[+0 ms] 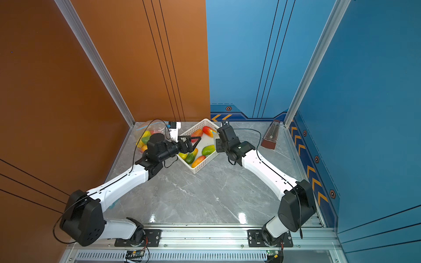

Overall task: Place the mango in a zip-top bag and seal the zipper
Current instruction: Pick up the zipper food storage bag at the center of the board, then open the zipper of the food storage bag.

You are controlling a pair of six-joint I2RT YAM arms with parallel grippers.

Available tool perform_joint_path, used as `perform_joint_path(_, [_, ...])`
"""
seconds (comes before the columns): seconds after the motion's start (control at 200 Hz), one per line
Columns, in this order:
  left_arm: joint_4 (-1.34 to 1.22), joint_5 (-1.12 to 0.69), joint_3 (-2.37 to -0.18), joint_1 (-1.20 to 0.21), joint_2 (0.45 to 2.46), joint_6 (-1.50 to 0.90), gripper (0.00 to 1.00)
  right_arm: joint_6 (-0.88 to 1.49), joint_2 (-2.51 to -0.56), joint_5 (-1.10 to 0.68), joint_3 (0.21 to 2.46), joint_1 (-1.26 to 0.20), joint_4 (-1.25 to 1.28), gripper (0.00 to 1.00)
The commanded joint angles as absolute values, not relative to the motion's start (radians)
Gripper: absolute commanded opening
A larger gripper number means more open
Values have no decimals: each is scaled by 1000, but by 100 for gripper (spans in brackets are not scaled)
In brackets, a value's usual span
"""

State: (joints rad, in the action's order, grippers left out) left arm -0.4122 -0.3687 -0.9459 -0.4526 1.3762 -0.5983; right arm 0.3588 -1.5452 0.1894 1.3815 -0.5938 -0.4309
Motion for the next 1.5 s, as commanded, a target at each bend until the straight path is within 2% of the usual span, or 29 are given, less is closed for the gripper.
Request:
perform_joint_path(0.0, [-459,-393,-989,-444,1347,-686,98,456,-1502,69,1469,-592,-459,0])
perform_joint_path(0.105, [-460,-412,-1011,-422,1310,-700,98,403,-1471,121,1591,-585,-523,0])
perform_joint_path(0.245, [-459,-457,-1071,-348,1277,-765,98,345,-1530,77,1786,-594,-508,0])
perform_joint_path(0.49, [-457,-447,-952,-194,1067,-820,98,310,-1801,73,2049,-757,-381,0])
perform_joint_path(0.731, [-458,-476,-810,-140,958,-830,99,441,-2067,-16,2282,-783,-334,0])
perform_joint_path(0.796, [-441,-489,-780,-121,948,-758,99,464,-2126,-42,2298,-784,-306,0])
perform_joint_path(0.946, [-214,-469,-811,-110,976,-513,98,499,-2155,-97,2297,-786,-292,0])
perform_joint_path(1.156, [-120,-312,-824,-110,1065,-354,94,530,-2162,-199,2283,-784,-288,0])
perform_joint_path(1.291, [-107,-226,-870,-111,1129,-301,87,518,-2156,-244,2272,-783,-290,0])
perform_joint_path(1.306, [-107,-214,-873,-111,1135,-297,83,516,-2155,-245,2269,-784,-290,0])
perform_joint_path(1.396, [-107,-192,-908,-99,1163,-284,74,497,-2150,-264,2254,-782,-296,0])
perform_joint_path(1.496, [-108,-203,-940,-94,1193,-283,68,487,-2144,-286,2235,-777,-301,0])
